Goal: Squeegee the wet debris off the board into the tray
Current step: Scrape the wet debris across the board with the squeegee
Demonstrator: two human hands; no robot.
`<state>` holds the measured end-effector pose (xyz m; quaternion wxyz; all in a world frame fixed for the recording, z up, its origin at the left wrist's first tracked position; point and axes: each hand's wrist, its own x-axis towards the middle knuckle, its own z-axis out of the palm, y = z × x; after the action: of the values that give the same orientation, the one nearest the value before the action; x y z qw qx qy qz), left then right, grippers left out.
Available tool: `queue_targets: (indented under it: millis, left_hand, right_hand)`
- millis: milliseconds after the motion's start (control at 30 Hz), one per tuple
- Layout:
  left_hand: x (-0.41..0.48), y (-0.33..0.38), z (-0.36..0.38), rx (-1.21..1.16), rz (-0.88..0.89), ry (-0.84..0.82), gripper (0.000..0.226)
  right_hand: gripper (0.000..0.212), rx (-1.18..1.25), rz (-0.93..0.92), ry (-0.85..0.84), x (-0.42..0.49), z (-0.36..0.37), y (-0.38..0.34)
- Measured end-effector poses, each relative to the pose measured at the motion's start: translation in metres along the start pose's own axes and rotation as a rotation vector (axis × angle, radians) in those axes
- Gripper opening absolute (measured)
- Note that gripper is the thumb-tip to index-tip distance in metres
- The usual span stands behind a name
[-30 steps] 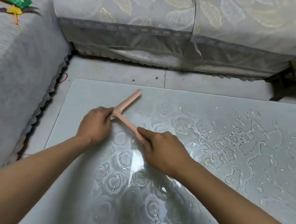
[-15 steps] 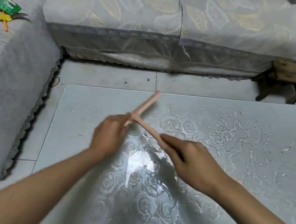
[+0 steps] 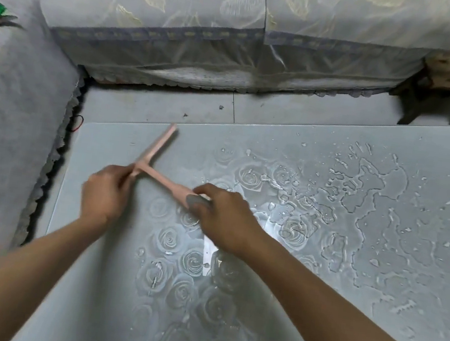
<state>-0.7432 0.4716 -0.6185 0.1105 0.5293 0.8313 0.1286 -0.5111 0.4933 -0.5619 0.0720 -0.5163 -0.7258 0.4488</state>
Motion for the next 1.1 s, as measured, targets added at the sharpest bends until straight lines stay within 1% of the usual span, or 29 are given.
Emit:
queue_targets:
  millis: [100,167,233,367,433,500,567,667,767,933,1033,1100]
  left_hand:
    - [-0.022,0.063,0.023,-0.167,0.038,0.012,0.023]
    - [-0.038,0.106,0.037,-0.249,0.058,-0.016,0.023]
    - [-0.056,0.142,0.050,-0.297,0.083,-0.079,0.024]
    - [-0.100,0.188,0.068,-0.274,0.132,-0.232,0.028]
    - [-0.118,0.201,0.071,-0.288,0.169,-0.324,0.027]
    - [-0.130,0.207,0.064,-0.310,0.201,-0.417,0.023]
    - [-0.135,0.204,0.050,-0.355,0.197,-0.428,0.019]
    - [-0.131,0.178,0.020,-0.410,0.097,-0.301,0.023]
    - [-0.119,0.130,-0.007,-0.312,0.032,-0.244,0.025]
    - [-0.127,0.039,-0.021,-0.077,-0.225,-0.193,0.024]
    - [-0.147,0.013,-0.019,0.003,-0.300,-0.200,0.026]
    - [-0.155,0.014,-0.012,0.031,-0.293,-0.178,0.027]
  right_hand:
    - [0.027,-0.003,0.053,0.086,-0.039,-0.041,0.036]
    - [0.026,-0.010,0.119,0.134,-0.070,-0.068,0.059]
    - [0.026,-0.039,0.202,0.174,-0.100,-0.093,0.080]
    - [0.022,-0.061,0.322,0.181,-0.159,-0.124,0.111]
    - [0.021,-0.108,0.355,0.176,-0.184,-0.134,0.118]
    - [0.021,-0.170,0.344,0.185,-0.202,-0.141,0.114]
    - [0.019,-0.216,0.253,0.197,-0.208,-0.144,0.102]
    - [0.021,-0.221,0.079,0.161,-0.190,-0.137,0.073]
    - [0.024,-0.181,-0.019,0.091,-0.155,-0.107,0.039]
    - [0.026,-0.193,-0.098,-0.065,-0.109,-0.029,-0.005]
    - [0.023,-0.252,-0.155,-0.127,-0.107,-0.004,-0.011]
    - [0.023,-0.272,-0.158,-0.144,-0.111,-0.004,-0.006]
